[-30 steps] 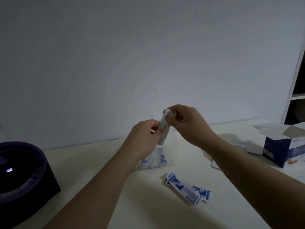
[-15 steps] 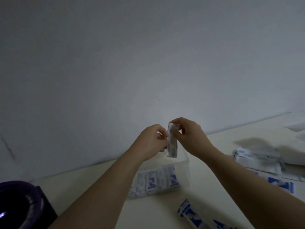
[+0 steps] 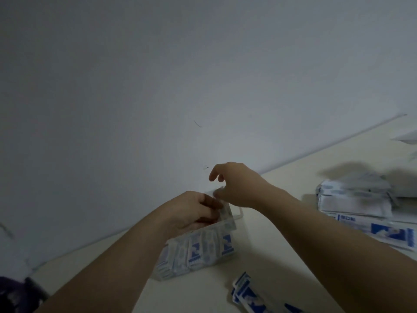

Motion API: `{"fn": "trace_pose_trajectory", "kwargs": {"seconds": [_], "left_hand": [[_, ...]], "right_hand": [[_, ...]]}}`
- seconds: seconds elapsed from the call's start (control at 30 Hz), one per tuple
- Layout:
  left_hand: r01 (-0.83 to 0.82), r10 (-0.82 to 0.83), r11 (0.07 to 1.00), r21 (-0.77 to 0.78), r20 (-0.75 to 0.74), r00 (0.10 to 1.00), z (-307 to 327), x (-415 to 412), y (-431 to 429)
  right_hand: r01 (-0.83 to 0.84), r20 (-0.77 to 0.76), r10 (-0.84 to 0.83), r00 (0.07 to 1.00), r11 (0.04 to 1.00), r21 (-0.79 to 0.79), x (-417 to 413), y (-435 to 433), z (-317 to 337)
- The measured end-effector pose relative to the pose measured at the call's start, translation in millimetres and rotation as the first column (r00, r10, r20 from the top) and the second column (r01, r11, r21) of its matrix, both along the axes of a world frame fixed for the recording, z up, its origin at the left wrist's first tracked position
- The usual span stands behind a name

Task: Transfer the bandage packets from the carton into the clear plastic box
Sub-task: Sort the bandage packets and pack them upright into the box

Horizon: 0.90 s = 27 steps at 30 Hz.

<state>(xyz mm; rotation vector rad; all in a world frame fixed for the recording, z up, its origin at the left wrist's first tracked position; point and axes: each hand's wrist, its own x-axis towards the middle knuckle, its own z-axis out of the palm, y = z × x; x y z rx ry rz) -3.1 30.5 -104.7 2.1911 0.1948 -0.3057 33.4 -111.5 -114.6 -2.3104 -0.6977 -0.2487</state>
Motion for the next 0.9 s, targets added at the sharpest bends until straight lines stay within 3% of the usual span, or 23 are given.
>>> {"fn": "trace_pose_trajectory", "kwargs": {"seconds": [0.13,0.2,0.33,0.5,0.63,0.83,0.9], "left_hand": [[0.053,-0.039,0.987,0.149,-0.095,0.995,-3.5,7.7,-6.6],[0.087,-0.049,0.959,0.268,-0.144,0.988,-6.3,10.3,-11.2],[0.23,-0.145,0.772,0.593,-0.188,0.971,-10.8,18.8,-21.0],[0.315,-0.182,0.739,0.596,-0.274,0.944,-12.2,26.3,-29.2],[0.313,-0.163,0.789,0.529,-0.311,0.936,-11.7,34.1,-29.9],[0.391,-0.238,0.721,0.573,-0.325,0.915,-12.4,37.2,-32.5],[0.428,-0.276,0.656,0.621,-0.33,0.903,-11.4,36.1,-33.2]], "right_hand": [[0.0,-0.009,0.001,1.0,0.997,0.081,3.7,-7.3,7.4],[-0.011,-0.04,0.013,0.999,0.999,0.046,4.3,-8.5,8.5],[-0.035,-0.111,0.028,0.993,0.997,-0.065,10.7,-6.5,4.9],[-0.092,-0.183,0.068,0.981,0.988,-0.127,15.9,-12.6,0.3],[-0.089,-0.226,0.059,0.972,0.988,-0.123,20.0,-16.3,-3.5],[-0.094,-0.246,0.064,0.967,0.989,-0.11,22.0,-17.2,-4.8],[-0.095,-0.246,0.066,0.967,0.99,-0.108,22.0,-16.9,-5.7]]}}
